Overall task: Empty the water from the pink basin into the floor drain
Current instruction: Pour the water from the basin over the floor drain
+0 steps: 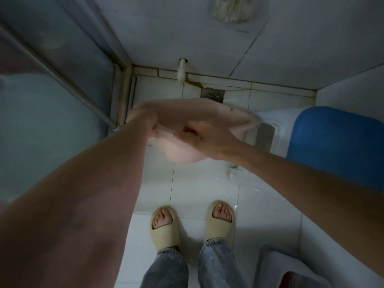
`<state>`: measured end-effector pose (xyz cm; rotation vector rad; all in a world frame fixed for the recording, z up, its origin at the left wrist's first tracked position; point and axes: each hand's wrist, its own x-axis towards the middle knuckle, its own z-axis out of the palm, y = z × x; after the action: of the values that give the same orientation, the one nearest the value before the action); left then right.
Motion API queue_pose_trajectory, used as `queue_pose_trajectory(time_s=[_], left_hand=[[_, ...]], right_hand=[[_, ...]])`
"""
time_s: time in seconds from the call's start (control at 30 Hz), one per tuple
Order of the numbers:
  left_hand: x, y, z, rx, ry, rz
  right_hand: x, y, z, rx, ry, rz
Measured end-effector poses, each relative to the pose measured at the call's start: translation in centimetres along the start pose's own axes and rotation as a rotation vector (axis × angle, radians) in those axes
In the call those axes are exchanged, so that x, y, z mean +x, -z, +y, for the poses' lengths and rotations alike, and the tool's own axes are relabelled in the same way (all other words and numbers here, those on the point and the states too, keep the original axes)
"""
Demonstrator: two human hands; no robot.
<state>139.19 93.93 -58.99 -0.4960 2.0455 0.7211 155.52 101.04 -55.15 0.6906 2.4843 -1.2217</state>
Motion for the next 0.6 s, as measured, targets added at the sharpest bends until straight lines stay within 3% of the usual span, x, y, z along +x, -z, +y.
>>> queue_pose_trajectory(time_s=[0.07, 0.23, 0.6], left_hand=[[-0.8, -0.1, 0.3, -0.045, 0.008, -0.019], [-1.4, -0.6, 0.8, -0.140, 0.063, -0.079], [-4.1, -1.3, 3.8, -0.373, 0.083, -0.252]], right_hand=[[-0.4, -0.5, 0.4, -0.166, 0.097, 0.108], [-0.1, -0.2, 1.8, -0.143, 0.135, 0.314], [0.7, 3.9, 2.7, 0.027, -0.099, 0.292]])
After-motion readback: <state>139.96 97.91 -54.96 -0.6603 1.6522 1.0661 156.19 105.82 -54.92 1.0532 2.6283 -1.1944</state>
